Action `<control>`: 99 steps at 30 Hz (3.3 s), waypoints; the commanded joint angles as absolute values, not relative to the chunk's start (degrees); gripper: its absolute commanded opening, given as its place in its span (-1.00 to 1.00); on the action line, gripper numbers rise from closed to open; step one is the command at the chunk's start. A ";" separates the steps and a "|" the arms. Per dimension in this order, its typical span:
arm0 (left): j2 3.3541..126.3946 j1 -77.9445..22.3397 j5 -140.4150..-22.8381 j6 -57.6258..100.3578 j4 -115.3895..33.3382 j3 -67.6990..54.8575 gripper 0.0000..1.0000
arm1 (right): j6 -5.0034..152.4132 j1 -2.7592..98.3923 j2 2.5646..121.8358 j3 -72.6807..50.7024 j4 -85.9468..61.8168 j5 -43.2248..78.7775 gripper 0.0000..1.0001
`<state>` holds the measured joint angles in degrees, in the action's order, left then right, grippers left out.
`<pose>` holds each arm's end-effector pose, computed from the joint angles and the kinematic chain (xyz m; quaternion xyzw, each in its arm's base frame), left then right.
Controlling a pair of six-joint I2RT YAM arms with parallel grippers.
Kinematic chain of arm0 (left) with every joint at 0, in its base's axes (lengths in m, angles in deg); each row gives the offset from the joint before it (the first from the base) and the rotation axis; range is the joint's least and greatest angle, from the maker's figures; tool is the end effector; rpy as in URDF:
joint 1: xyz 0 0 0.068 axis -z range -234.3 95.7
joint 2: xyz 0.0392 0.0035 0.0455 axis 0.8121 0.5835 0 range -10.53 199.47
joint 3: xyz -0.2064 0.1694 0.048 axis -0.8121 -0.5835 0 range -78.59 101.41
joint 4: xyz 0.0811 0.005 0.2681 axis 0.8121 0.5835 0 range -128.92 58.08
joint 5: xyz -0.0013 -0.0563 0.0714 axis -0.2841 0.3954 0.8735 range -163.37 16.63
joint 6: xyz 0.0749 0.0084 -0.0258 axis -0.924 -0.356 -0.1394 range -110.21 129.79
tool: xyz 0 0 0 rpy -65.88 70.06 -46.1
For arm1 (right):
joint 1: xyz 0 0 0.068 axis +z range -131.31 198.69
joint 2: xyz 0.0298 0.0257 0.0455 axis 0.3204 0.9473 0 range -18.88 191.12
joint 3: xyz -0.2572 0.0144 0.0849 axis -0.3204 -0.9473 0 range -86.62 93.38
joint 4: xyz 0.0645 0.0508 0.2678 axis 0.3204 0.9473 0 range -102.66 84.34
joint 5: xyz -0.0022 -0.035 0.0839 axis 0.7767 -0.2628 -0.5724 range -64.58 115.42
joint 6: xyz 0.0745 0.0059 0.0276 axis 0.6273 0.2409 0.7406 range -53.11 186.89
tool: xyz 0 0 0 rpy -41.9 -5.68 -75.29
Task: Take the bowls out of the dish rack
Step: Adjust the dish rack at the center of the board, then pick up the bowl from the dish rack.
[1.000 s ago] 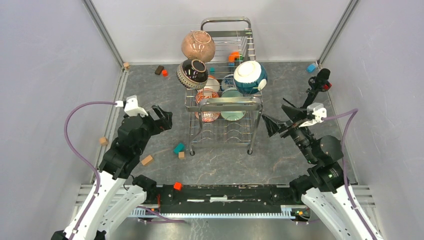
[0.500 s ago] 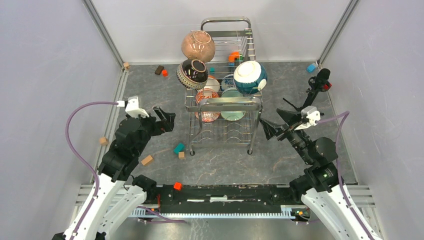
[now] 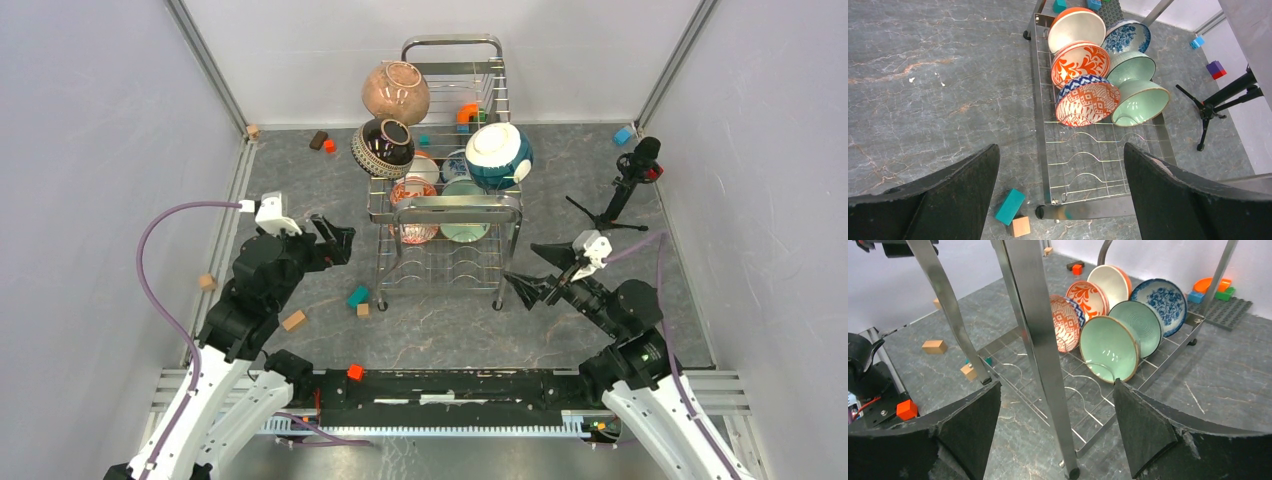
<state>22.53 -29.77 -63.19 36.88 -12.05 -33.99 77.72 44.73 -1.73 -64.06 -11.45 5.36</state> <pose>0.1725 -0.0655 0.3311 -0.0715 0.7906 -0.1995 0.5745 0.1382 0.0938 0.2857 -0.2152 0.6476 0.3405 0.6468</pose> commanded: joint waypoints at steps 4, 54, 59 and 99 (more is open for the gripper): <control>21.41 -29.49 -63.57 34.35 -15.05 -34.30 0.99 | 80.31 44.90 0.61 -67.11 -16.58 2.16 0.55; 44.38 -51.66 -104.85 80.27 -53.67 -23.22 0.99 | 84.29 44.91 -9.47 -75.73 -14.33 6.06 0.88; 43.05 -51.66 -104.62 79.54 -58.25 -25.05 0.99 | 84.61 44.90 -13.25 -78.34 -14.63 7.75 0.89; 55.12 -51.29 -113.90 101.28 -93.26 -32.00 0.38 | 85.97 44.97 -15.49 -82.51 -20.39 9.06 0.90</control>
